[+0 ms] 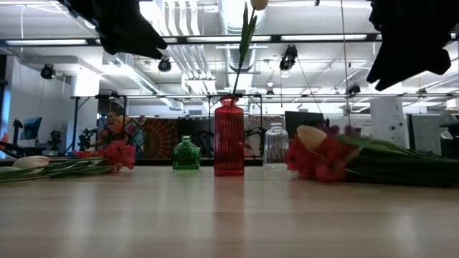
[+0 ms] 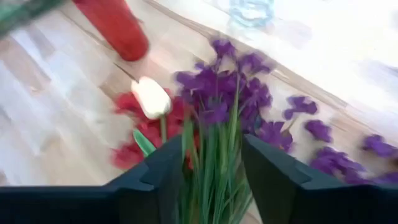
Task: Sort flowers into vase by color
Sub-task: Put the purple flowers into the transparent vase
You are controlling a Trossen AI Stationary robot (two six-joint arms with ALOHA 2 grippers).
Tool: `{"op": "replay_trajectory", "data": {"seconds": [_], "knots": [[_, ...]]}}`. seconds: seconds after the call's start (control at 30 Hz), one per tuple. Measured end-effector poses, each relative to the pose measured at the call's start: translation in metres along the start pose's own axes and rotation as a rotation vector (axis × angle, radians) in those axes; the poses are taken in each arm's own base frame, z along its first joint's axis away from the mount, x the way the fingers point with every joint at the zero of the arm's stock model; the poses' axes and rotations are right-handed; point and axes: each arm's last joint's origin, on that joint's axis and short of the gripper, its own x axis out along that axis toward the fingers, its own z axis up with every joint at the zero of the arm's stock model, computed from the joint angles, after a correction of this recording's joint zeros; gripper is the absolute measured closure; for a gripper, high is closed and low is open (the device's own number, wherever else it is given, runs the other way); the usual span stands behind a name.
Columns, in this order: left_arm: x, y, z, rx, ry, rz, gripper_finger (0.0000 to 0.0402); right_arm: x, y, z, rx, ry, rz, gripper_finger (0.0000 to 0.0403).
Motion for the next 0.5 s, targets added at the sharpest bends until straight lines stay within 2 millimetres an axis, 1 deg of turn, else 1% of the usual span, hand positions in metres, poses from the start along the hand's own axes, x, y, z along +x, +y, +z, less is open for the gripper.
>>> {"op": "replay_trajectory", "data": {"seconds": [0.07,0.17,0.27,0.37,0.5], "knots": [[0.0,0.0,0.0,-0.001,-0.001,0.0,0.019,-0.002,-0.001,0.004,0.001,0.017,-0.017,0.0219],[0.0,0.0,0.0,0.007,-0.001,-0.001,0.0189,-0.01,0.0,0.011,0.001,0.063,-0.014,0.02],[0.0,-0.001,0.002,0.016,-0.017,-0.006,0.019,-0.019,0.009,0.013,0.023,0.191,0.066,0.0196],[0.0,-0.002,0.005,0.029,-0.045,-0.015,0.0189,-0.02,0.018,0.002,0.065,0.402,0.108,0.0201],[0.0,-0.003,0.009,0.041,-0.083,-0.027,0.0189,-0.012,0.03,-0.027,0.05,0.615,0.047,0.0213]]}}
